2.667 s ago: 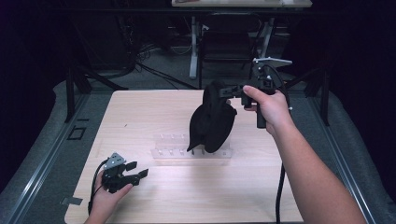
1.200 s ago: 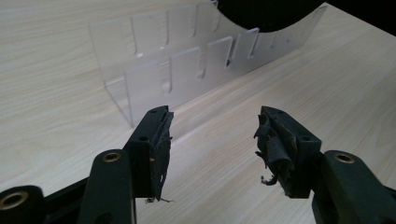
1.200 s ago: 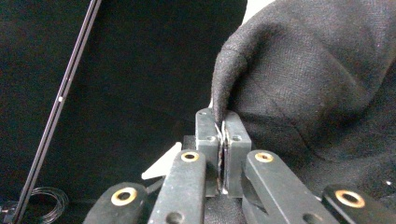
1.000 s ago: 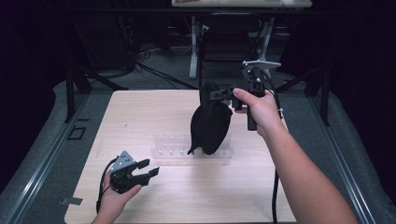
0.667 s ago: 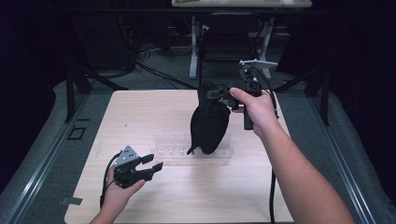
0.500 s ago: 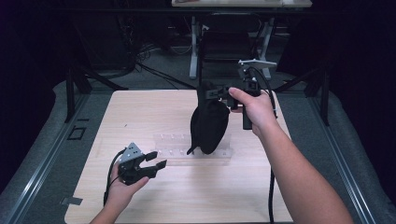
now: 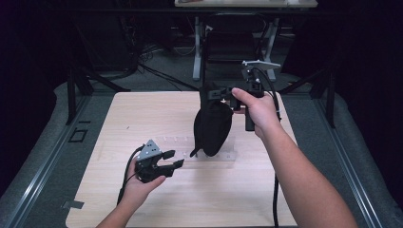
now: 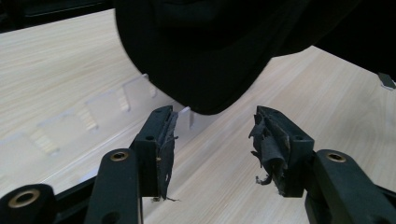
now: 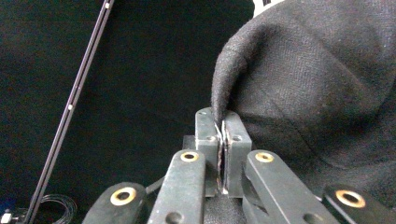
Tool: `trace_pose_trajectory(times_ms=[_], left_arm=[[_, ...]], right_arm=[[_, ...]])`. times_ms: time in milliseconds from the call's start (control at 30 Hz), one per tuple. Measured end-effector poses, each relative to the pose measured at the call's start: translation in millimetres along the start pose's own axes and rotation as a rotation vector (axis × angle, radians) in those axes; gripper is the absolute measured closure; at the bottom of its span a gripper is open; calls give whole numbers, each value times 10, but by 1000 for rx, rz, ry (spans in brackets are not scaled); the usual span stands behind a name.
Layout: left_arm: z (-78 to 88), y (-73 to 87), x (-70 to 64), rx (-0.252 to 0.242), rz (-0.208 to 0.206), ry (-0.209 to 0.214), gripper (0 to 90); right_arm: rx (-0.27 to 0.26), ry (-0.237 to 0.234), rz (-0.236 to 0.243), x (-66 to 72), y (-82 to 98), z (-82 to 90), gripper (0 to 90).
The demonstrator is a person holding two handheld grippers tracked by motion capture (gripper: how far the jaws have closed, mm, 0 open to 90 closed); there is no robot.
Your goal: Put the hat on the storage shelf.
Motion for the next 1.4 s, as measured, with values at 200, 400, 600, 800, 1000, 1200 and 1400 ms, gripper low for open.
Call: trace_pose_trajectory(times_ms=[200, 400, 600, 800, 1000, 1200, 1400], left_arm=[[-120, -64, -111, -7, -29, 21, 511], [-257, -81, -190, -7, -71, 27, 589], [-329, -68, -187, 6, -142, -10, 808], [-287, -45, -161, -3, -173, -17, 836], [-245, -17, -124, -10, -162, -18, 844], [-233, -17, -73, -25, -122, -19, 851], [-198, 100, -22, 13, -142, -31, 857]], right_arm=[[-13, -8, -6, 10, -13, -34, 878], [-14, -14, -14, 17, -17, -54, 878], [-8, -25, -10, 56, 15, -106, 877], [-2, -25, 3, 103, 47, -145, 869], [-5, -57, 8, 186, 69, -200, 810], [-24, -57, 32, 237, 46, -157, 784], [-38, -45, 32, 190, 27, -88, 783]])
Point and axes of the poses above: each handheld gripper's, and its own axes: z roughly backward along the jaws, y roughly out of its underside, x roughly to its left, the point moved 10 cm from there along -z, roughly forward along the jaws, and after that the axes turned 11 degrees about -x, right-handed, at the moved point
